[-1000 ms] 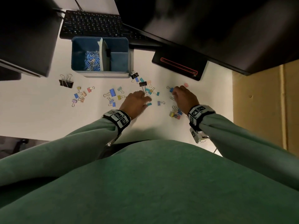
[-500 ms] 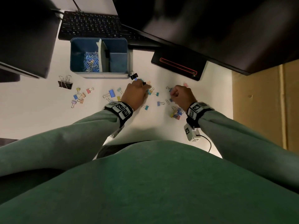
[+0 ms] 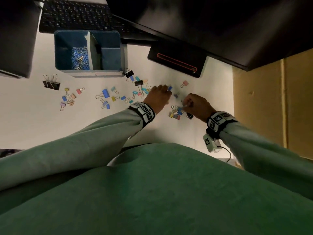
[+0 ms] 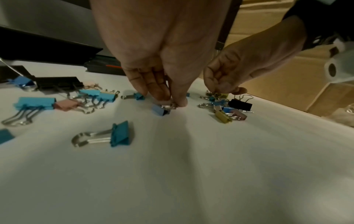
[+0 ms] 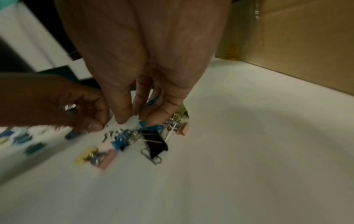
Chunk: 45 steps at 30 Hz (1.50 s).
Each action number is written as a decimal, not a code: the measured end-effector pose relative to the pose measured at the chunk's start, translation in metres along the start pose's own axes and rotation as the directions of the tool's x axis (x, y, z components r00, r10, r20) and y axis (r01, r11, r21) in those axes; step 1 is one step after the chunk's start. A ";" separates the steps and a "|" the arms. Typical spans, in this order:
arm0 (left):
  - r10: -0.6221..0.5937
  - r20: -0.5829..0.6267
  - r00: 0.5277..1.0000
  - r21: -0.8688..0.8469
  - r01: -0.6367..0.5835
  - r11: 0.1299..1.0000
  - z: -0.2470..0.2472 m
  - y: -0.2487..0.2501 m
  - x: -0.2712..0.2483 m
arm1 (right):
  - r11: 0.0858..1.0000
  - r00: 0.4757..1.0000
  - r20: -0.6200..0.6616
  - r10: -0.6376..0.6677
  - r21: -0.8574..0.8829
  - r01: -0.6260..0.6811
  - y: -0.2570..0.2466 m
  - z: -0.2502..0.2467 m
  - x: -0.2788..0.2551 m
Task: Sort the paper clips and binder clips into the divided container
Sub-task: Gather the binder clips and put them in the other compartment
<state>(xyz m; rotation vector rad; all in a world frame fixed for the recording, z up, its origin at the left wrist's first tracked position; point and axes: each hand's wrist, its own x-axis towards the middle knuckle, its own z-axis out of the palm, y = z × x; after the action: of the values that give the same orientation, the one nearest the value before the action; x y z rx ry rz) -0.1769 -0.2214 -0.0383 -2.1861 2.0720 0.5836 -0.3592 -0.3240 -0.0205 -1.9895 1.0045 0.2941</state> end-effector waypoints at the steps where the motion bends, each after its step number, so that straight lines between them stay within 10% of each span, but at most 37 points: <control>1: -0.002 -0.005 1.000 0.000 0.002 1.000 0.001 -0.001 0.000 | 0.997 0.999 0.022 -0.033 -0.067 0.035 0.003 0.002 -0.001; 9: 0.388 -0.077 0.918 -0.004 -0.390 0.921 0.013 0.019 -0.026 | 0.948 0.984 0.032 -0.175 -0.263 0.177 0.003 0.018 0.001; 20: 0.143 -0.124 0.982 -0.034 -0.149 0.988 0.000 -0.049 -0.068 | 0.997 0.997 -0.046 -0.068 0.041 0.070 -0.017 0.006 0.006; 27: 0.455 -0.046 0.889 0.124 -0.447 0.886 0.000 0.005 -0.063 | 0.947 0.995 -0.054 0.085 0.313 -0.064 0.005 -0.011 -0.006; 45: -0.090 -0.096 0.991 -0.292 0.058 0.955 -0.008 -0.047 -0.087 | 0.975 0.989 0.149 0.019 0.215 -0.052 -0.024 0.017 -0.012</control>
<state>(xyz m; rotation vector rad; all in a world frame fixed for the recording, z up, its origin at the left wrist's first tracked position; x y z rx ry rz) -0.1312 -0.1371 -0.0126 -2.4931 2.0571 0.8249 -0.3467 -0.2968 -0.0098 -1.7276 0.9374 0.3302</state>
